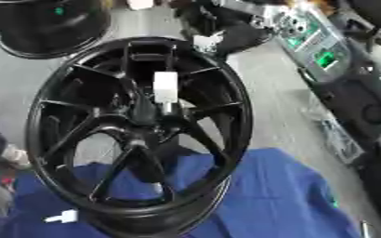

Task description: Pull the pin out of the wheel hub.

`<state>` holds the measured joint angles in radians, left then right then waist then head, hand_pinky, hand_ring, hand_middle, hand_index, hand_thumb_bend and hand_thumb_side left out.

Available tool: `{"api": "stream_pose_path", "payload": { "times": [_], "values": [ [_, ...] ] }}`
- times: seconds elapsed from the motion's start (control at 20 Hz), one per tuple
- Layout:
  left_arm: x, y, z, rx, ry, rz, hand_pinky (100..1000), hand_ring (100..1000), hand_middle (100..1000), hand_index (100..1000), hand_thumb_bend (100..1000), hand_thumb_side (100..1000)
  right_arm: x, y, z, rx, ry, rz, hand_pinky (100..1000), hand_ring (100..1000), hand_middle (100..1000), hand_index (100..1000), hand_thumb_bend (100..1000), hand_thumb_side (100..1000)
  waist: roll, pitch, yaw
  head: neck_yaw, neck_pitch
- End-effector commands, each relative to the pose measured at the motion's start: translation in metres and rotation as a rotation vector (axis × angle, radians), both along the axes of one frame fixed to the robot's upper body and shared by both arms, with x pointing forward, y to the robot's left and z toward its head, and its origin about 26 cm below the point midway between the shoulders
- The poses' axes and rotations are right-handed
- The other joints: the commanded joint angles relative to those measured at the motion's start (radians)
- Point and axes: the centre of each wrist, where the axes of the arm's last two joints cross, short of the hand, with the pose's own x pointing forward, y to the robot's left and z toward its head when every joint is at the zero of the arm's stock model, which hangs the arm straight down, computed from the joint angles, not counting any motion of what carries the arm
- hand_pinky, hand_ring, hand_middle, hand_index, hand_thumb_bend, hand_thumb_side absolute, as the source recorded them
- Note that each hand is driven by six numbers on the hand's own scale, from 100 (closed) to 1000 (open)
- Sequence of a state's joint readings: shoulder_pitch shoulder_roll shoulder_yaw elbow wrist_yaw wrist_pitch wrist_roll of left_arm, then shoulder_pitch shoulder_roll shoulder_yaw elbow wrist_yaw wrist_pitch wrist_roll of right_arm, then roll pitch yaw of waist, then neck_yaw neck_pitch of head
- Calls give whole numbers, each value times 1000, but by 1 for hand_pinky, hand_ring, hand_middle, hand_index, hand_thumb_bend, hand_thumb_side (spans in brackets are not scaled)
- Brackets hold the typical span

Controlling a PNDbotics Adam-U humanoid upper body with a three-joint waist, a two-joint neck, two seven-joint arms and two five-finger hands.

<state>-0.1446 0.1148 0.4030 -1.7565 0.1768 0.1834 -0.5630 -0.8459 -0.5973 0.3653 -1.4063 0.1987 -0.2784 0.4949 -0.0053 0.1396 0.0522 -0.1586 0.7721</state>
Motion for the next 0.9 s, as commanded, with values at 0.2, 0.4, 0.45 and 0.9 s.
{"api": "stream_pose_path", "payload": {
  "times": [0.2, 0.4, 0.45, 0.9],
  "values": [
    [1, 1, 6, 18, -21, -14, 587, 412, 601, 788, 249, 1000, 14, 12, -4, -45, -4, 2, 462, 518, 816, 934, 100, 647, 6, -18, 5, -13, -2],
    [1, 1, 6, 17, -20, -18, 587, 412, 600, 788, 249, 1000, 19, 19, -8, -73, -3, 9, 463, 517, 824, 936, 100, 652, 7, -19, 5, -19, -2],
    [1, 1, 6, 17, -20, -19, 587, 412, 600, 788, 249, 1000, 20, 21, -9, -85, 0, 8, 461, 513, 830, 938, 100, 662, 8, -19, 6, -20, -2],
    [2, 0, 5, 16, -17, -23, 587, 412, 594, 789, 249, 1000, 34, 22, -31, -235, 26, -66, 448, 493, 846, 946, 126, 709, 10, -18, 7, -28, -2]
  ]
}}
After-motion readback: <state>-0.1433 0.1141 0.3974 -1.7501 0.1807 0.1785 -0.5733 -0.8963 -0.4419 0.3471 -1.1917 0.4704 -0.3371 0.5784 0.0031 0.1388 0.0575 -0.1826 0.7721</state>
